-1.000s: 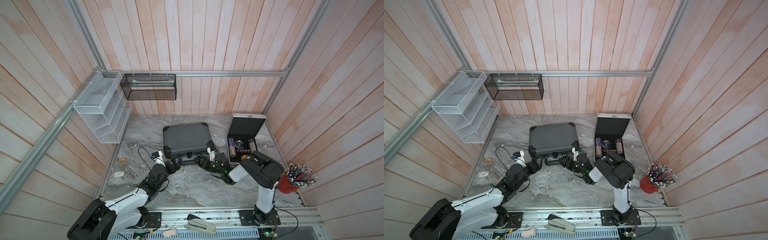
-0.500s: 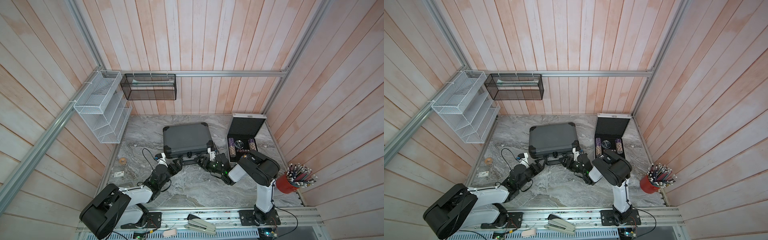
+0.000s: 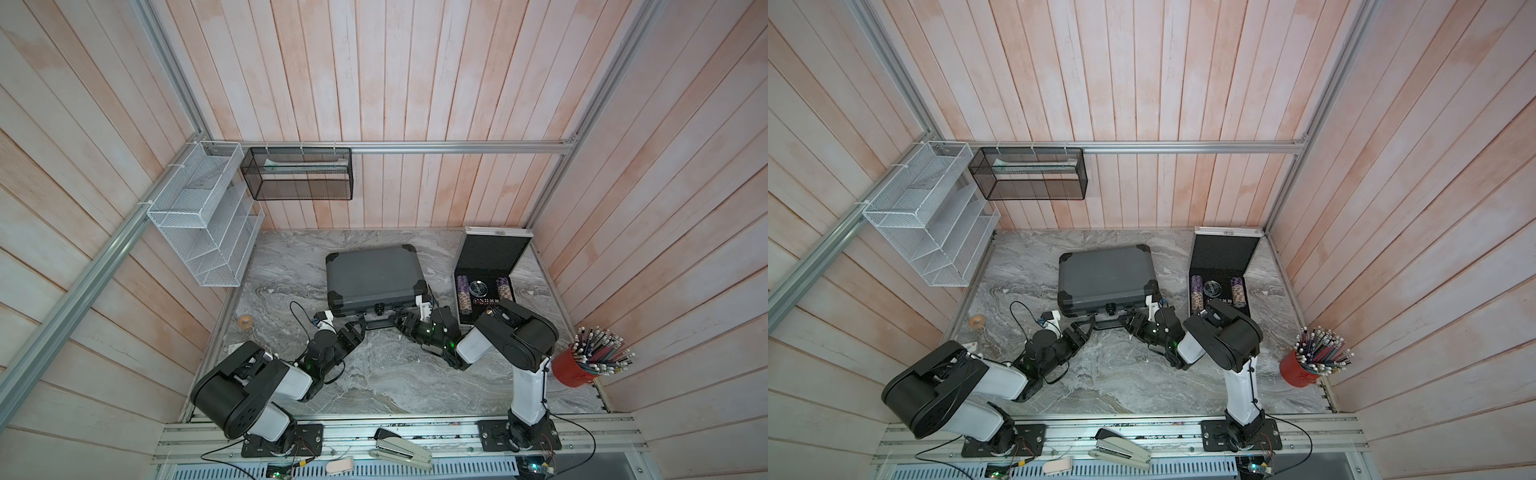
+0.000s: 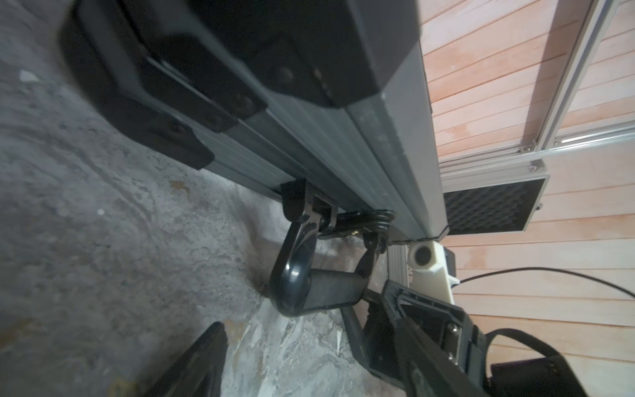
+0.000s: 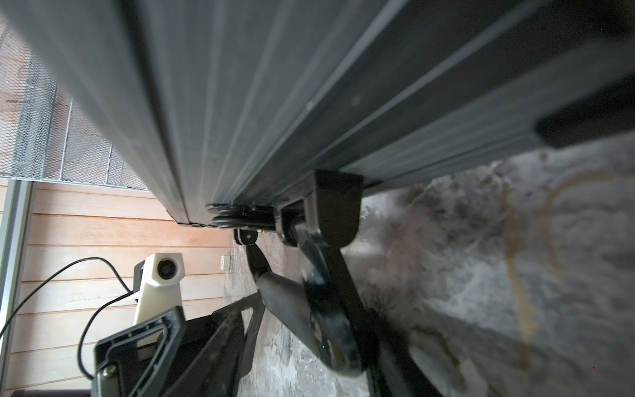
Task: Open the poker set cases
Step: Pick up the poker set case from the center of the board.
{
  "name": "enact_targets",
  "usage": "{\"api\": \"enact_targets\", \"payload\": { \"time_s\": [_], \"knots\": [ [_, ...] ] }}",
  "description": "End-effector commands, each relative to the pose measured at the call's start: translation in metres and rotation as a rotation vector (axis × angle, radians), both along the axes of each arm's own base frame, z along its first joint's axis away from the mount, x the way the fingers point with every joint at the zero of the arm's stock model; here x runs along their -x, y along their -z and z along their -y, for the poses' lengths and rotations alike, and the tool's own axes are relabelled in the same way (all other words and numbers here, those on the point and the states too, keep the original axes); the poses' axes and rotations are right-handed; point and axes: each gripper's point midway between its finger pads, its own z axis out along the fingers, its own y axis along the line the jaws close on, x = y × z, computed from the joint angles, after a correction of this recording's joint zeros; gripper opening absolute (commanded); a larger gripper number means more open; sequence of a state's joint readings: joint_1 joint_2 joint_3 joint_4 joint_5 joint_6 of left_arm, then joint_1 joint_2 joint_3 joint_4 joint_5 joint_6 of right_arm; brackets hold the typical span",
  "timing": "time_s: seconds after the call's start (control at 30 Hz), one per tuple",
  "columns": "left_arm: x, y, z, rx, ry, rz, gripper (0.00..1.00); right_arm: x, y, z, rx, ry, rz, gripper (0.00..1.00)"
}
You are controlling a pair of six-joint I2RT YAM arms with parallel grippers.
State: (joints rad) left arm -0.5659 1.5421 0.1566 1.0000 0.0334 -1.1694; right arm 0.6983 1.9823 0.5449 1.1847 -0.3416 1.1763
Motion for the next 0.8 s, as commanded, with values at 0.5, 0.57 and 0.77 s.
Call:
{"api": "enact_targets", "payload": {
  "time_s": [0.5, 0.57, 0.77],
  "knots": [
    [-0.012, 0.015, 0.011, 0.102, -0.009, -0.03, 0.68, -0.011, -0.012, 0.0, -0.012, 0.027, 0.02, 0.55],
    [-0.014, 0.018, 0.011, 0.121, -0.017, -0.031, 0.66, -0.01, -0.012, 0.0, -0.011, 0.025, 0.021, 0.55],
    [-0.018, 0.021, 0.013, 0.142, -0.021, -0.019, 0.62, -0.008, -0.017, -0.002, -0.007, 0.017, 0.034, 0.55]
  ]
}}
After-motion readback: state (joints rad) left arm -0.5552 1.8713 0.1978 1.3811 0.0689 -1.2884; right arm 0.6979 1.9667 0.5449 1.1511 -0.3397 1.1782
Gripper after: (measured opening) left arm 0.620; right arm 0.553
